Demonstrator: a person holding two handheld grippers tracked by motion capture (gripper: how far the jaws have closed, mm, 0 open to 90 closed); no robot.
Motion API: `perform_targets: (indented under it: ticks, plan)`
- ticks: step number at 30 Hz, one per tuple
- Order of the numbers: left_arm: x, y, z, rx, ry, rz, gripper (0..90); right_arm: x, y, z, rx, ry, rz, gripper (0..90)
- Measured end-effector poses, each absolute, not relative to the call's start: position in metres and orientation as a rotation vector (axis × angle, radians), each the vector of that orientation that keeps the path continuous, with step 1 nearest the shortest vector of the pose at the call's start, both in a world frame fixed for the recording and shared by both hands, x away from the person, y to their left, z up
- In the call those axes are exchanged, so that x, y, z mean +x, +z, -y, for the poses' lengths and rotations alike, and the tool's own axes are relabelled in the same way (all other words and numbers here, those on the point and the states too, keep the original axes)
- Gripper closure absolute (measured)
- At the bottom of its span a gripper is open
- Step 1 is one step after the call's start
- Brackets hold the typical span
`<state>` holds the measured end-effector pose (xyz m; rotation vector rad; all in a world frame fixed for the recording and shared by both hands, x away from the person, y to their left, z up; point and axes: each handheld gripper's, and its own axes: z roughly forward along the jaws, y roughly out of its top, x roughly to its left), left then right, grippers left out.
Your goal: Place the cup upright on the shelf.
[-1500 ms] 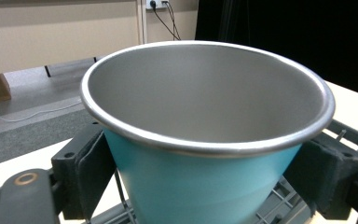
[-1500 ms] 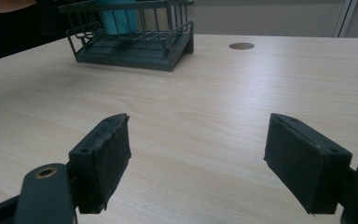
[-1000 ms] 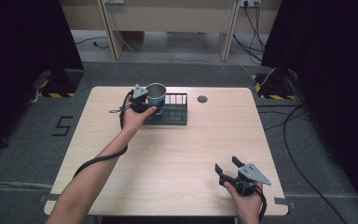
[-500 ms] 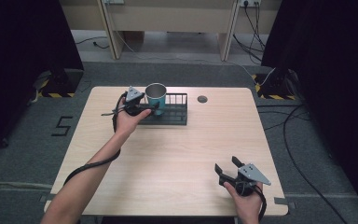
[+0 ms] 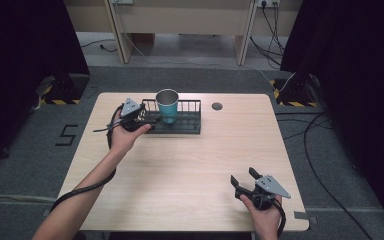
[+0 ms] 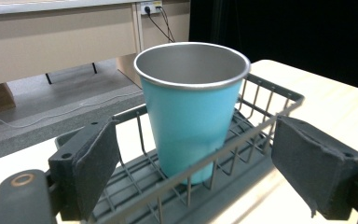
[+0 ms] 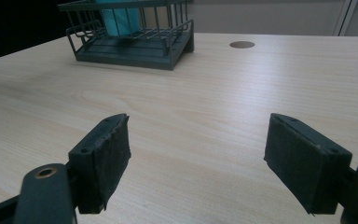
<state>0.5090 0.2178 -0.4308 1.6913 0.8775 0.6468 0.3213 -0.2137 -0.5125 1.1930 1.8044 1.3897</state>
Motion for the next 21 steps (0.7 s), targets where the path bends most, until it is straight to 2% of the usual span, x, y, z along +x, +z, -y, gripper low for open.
perform_targets:
  ticks: [21]
  plan:
    - [0.439, -0.445, -0.259, 1.664, 0.669, -0.885, 14.2, 0.321, -0.513, 0.214, 1.195, 1.384, -1.803, 22.8]
